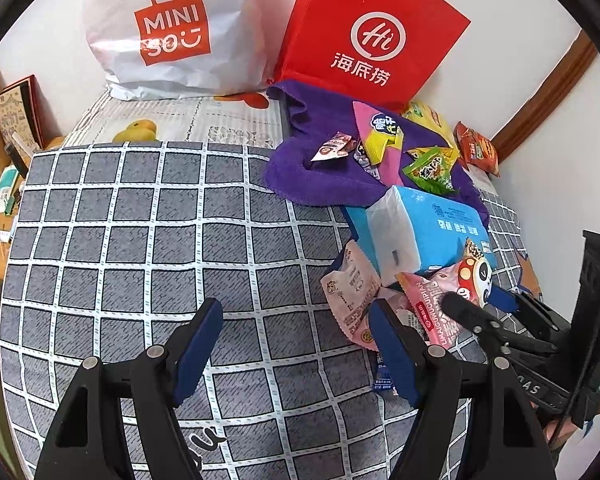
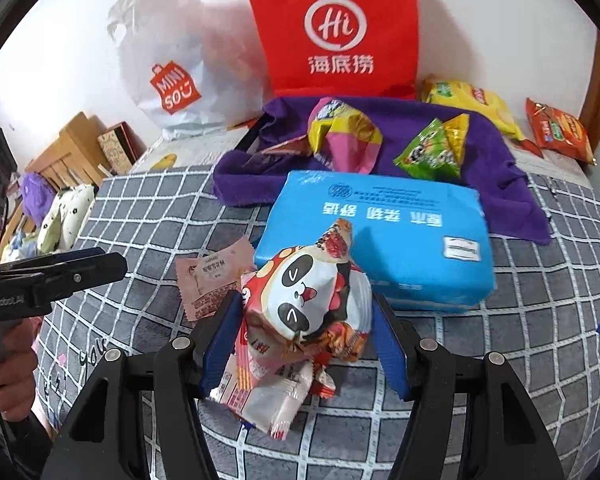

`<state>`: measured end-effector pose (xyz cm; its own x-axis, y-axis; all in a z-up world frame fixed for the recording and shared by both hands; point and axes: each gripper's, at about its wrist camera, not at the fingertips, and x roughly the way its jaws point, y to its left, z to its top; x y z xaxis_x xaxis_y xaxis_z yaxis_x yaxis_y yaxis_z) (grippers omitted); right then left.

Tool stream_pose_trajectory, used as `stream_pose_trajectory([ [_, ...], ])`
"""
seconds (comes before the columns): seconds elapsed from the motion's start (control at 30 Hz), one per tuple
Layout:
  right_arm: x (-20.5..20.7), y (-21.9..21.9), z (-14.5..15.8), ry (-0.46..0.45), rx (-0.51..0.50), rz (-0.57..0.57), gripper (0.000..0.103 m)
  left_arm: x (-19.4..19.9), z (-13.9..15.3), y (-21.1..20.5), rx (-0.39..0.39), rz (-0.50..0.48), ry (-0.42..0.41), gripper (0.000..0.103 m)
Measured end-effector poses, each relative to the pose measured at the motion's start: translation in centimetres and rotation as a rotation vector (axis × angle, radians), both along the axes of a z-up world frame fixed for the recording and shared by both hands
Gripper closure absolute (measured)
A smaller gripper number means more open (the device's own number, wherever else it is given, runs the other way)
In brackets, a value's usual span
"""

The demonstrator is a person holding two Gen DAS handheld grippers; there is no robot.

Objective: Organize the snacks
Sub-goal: 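Grasp the panda-print bag with the right tool while the left tool grasps a pink pastry pack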

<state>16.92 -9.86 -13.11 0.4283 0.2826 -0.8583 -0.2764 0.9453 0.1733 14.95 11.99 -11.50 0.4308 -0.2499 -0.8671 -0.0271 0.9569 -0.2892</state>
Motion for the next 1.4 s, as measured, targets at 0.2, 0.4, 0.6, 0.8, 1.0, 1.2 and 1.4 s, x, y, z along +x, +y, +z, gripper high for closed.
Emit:
stream_pose_trajectory([
  [0.2, 0.7, 0.5, -1.4, 0.03, 0.014, 0.021, 0.046, 0.4, -0.6, -0.4, 0.005, -0.002, 0.016, 0.029],
  [0.4, -0.2, -0.3, -0.4, -0.029, 0.022, 0.025, 0.047, 0.7, -1.1, -1.1, 0.003, -0.012, 0.02, 0.029],
  [0.6, -1.8, -2.3, 1.4, -0.077, 0.03, 0.008, 0.047, 1.5, -1.7, -3.0, -0.006, -0.031, 0.031, 0.029],
  [0.8, -3.3, -5.9, 2.0, -0.094, 0.016, -0.039, 0.047, 3.1, -2.9, -5.2, 0.054, -0.06, 0.038, 0.031],
  [1.0, -4.0, -8.9, 1.0, -0.074, 0.0, -0.088, 0.047, 4.5, -3.8, -7.7, 0.161, -0.118, 0.022, 0.031],
  [1.2, -3.7, -10.5, -0.4, -0.043, 0.015, -0.122, 0.047, 3.9, -5.4, -8.2, 0.202, -0.157, 0.037, 0.035],
  [1.4, -3.3, -10.7, -1.5, -0.02, 0.024, -0.122, 0.047, 3.1, -5.8, -8.3, 0.218, -0.162, 0.01, 0.035],
])
